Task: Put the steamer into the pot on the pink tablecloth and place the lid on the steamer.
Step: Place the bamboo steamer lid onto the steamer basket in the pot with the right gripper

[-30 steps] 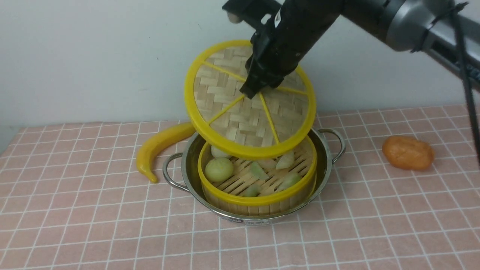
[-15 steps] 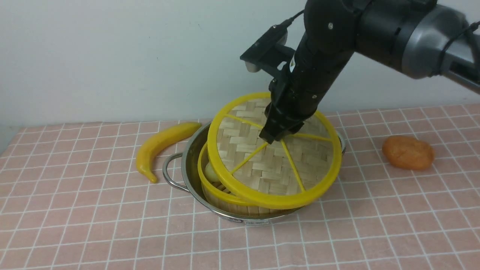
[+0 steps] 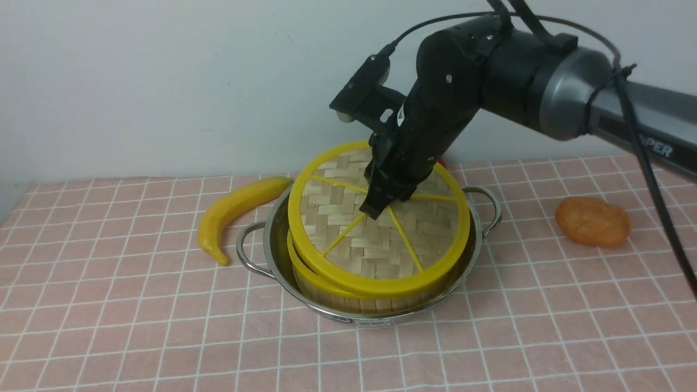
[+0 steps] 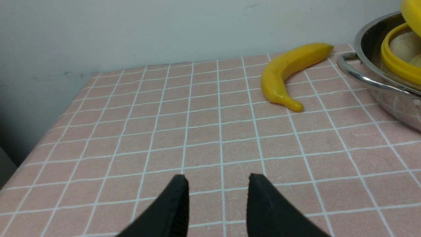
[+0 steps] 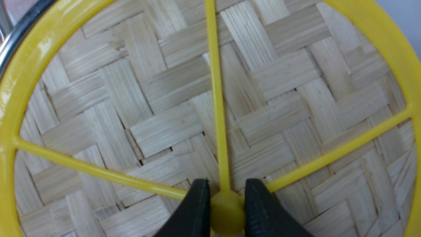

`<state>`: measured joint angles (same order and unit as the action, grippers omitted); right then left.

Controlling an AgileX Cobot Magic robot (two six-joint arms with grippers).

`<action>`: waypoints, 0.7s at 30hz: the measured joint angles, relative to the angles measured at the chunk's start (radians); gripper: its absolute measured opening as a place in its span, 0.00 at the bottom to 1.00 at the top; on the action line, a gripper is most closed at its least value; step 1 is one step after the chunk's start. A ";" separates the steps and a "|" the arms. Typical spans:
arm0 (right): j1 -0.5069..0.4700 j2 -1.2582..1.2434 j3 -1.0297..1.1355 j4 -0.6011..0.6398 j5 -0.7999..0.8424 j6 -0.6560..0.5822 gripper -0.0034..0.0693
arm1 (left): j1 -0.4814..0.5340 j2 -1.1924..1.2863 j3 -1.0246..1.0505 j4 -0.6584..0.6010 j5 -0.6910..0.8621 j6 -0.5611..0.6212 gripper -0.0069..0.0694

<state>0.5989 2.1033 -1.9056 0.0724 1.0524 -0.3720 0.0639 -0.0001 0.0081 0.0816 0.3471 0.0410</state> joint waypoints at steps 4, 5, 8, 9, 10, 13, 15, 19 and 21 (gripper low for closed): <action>0.000 0.000 0.000 0.000 -0.008 -0.012 0.25 | 0.000 0.000 0.000 0.000 0.000 0.000 0.41; 0.000 0.000 0.000 0.000 -0.010 -0.013 0.25 | 0.000 0.000 0.000 0.000 0.000 0.000 0.41; 0.000 0.000 0.000 0.000 -0.026 -0.031 0.25 | 0.000 0.000 0.000 0.000 0.000 0.000 0.41; 0.000 0.000 0.000 0.000 -0.028 -0.031 0.25 | 0.000 0.000 0.000 0.000 0.000 0.000 0.41; 0.000 0.000 0.000 0.000 -0.033 -0.034 0.25 | 0.000 0.000 0.000 0.000 0.000 0.000 0.41; 0.000 0.000 0.000 0.003 -0.036 -0.041 0.25 | 0.000 0.000 0.000 0.000 0.000 0.000 0.41; 0.000 0.000 0.000 0.005 -0.041 -0.048 0.25 | 0.000 0.000 0.000 0.000 0.000 0.000 0.41; 0.000 0.000 0.000 0.010 -0.055 -0.057 0.25 | 0.000 0.000 0.000 0.000 0.000 0.000 0.41; 0.000 0.000 0.000 0.011 -0.067 -0.057 0.25 | 0.000 0.000 0.000 0.000 0.000 0.000 0.41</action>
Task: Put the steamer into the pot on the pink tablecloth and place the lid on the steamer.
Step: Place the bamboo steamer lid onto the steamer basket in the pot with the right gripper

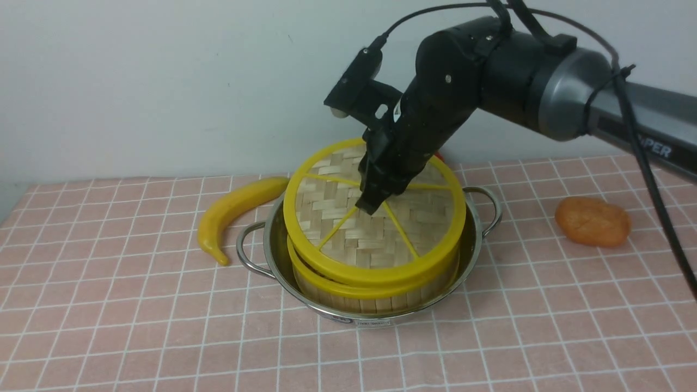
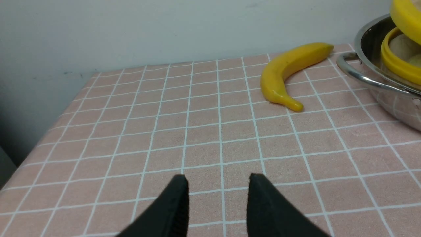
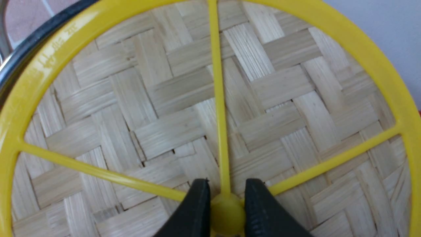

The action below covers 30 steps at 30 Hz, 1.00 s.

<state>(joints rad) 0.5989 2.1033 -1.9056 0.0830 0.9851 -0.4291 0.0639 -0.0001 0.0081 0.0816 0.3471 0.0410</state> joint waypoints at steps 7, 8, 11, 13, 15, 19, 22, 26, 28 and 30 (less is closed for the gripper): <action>0.000 0.000 0.000 0.027 -0.012 0.000 0.25 | 0.000 0.000 0.000 0.000 0.000 0.000 0.41; 0.000 0.000 0.000 0.034 -0.012 0.000 0.25 | 0.000 0.000 0.000 0.000 0.000 0.000 0.41; 0.000 0.000 0.000 0.043 0.000 0.001 0.25 | 0.000 0.000 0.000 0.000 0.000 0.000 0.41; 0.000 0.002 0.000 0.045 0.016 0.006 0.25 | 0.000 0.000 0.000 0.000 0.000 0.000 0.41; 0.000 0.007 0.000 0.044 0.014 0.008 0.25 | 0.000 0.000 0.000 0.000 0.000 0.000 0.41; 0.000 0.029 0.000 0.042 0.008 0.006 0.25 | 0.000 0.000 0.000 0.000 0.000 0.000 0.41; 0.000 0.035 0.000 0.042 -0.004 -0.002 0.25 | 0.000 0.000 0.000 0.000 0.000 0.000 0.41; 0.000 0.035 0.000 0.045 -0.035 -0.022 0.25 | 0.000 0.000 0.000 0.000 0.000 0.000 0.41; 0.000 0.035 0.000 0.045 -0.038 -0.023 0.25 | 0.000 0.000 0.000 0.000 0.000 0.000 0.41; 0.000 0.035 0.000 0.045 -0.038 -0.023 0.25 | 0.000 0.000 0.000 0.000 0.000 0.000 0.41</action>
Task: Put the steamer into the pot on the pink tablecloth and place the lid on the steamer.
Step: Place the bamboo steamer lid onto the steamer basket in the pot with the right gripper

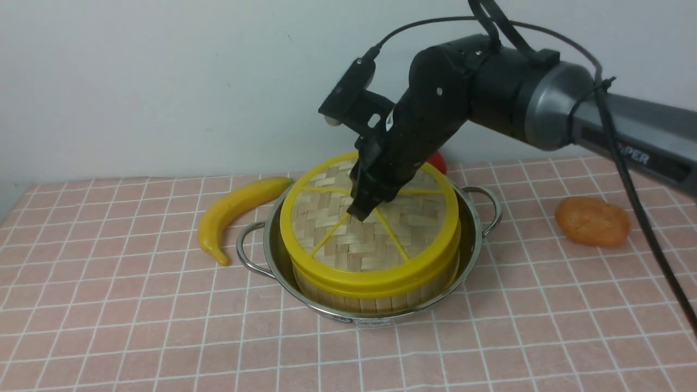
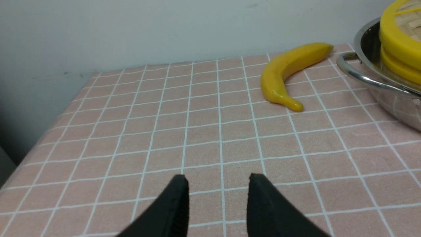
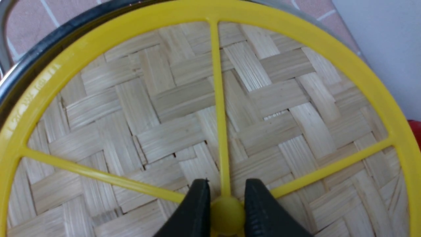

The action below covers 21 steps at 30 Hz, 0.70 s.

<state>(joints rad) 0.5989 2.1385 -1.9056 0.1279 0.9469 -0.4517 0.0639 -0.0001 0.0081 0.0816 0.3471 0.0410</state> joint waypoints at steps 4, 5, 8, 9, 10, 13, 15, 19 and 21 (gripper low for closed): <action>0.000 0.000 0.000 0.000 -0.001 -0.002 0.25 | 0.000 0.000 0.000 0.000 0.000 0.000 0.41; 0.000 0.000 0.000 0.000 -0.001 -0.002 0.25 | 0.000 0.000 0.000 0.000 0.000 0.000 0.41; -0.002 0.006 0.000 0.000 0.004 -0.001 0.25 | 0.000 0.000 0.000 0.000 0.000 0.000 0.41; -0.004 0.012 -0.001 0.001 0.006 -0.001 0.25 | 0.000 0.000 0.000 0.000 0.000 0.000 0.41; -0.007 0.019 -0.001 0.001 0.010 -0.001 0.25 | 0.000 0.000 0.000 0.000 0.000 0.000 0.41; -0.019 0.030 -0.001 0.016 0.010 0.000 0.25 | 0.000 0.000 0.000 0.000 0.000 0.000 0.41; -0.023 0.031 -0.001 0.028 0.010 0.000 0.25 | 0.000 0.000 0.000 0.000 0.000 0.000 0.41; -0.023 0.032 -0.001 0.029 0.010 0.000 0.25 | 0.000 0.000 0.000 0.000 0.000 0.000 0.41; -0.023 0.032 -0.001 0.031 0.011 0.000 0.25 | 0.000 0.000 0.000 0.000 0.000 0.000 0.41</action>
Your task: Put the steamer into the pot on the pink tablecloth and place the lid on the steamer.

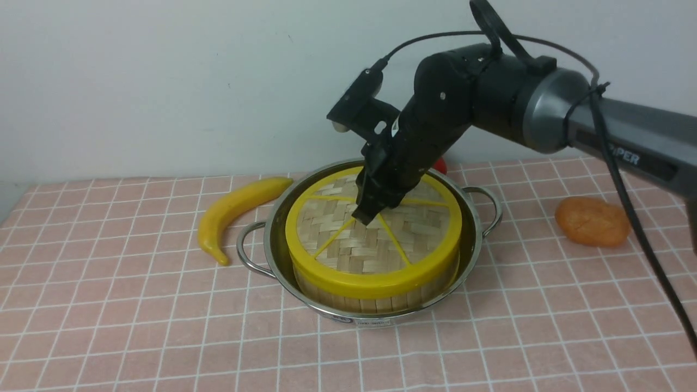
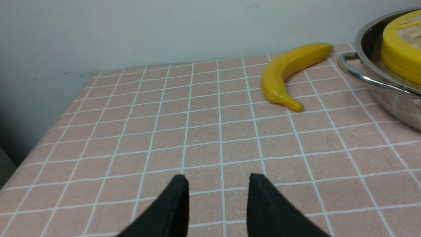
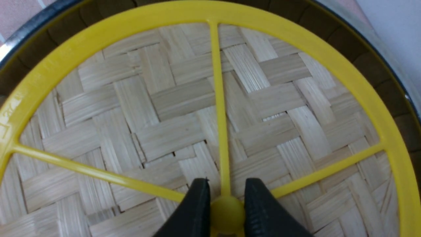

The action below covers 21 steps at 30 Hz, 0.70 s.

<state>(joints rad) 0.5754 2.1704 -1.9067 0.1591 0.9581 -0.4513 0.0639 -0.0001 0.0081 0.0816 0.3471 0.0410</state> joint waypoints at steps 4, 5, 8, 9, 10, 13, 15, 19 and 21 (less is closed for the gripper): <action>-0.002 0.000 -0.001 0.003 0.004 0.000 0.30 | 0.000 0.000 0.000 0.000 0.000 0.000 0.41; -0.003 -0.002 -0.001 0.002 0.004 0.001 0.36 | 0.000 0.000 0.000 0.000 0.000 0.000 0.41; -0.009 -0.016 -0.001 -0.009 0.002 0.005 0.58 | 0.000 0.000 0.000 0.000 0.000 0.000 0.41; -0.010 -0.027 -0.001 -0.020 -0.002 0.005 0.67 | 0.000 0.000 0.000 0.000 0.000 0.000 0.41; -0.010 -0.030 -0.001 -0.022 -0.002 0.005 0.67 | 0.000 0.000 0.000 0.000 0.000 0.000 0.41; -0.010 -0.088 -0.001 -0.058 -0.001 0.028 0.82 | 0.000 0.000 0.000 0.000 0.000 0.000 0.41; -0.010 -0.123 -0.001 -0.084 0.004 0.058 0.83 | 0.000 0.000 0.000 0.000 0.000 0.000 0.41; -0.010 -0.227 -0.001 -0.138 0.012 0.189 0.58 | 0.000 0.000 0.000 0.000 0.000 0.000 0.41; -0.010 -0.271 -0.002 -0.152 0.017 0.243 0.29 | 0.000 0.000 0.000 0.000 0.000 0.000 0.41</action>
<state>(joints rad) 0.5650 1.8995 -1.9087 0.0070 0.9746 -0.2081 0.0639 -0.0001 0.0081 0.0816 0.3471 0.0410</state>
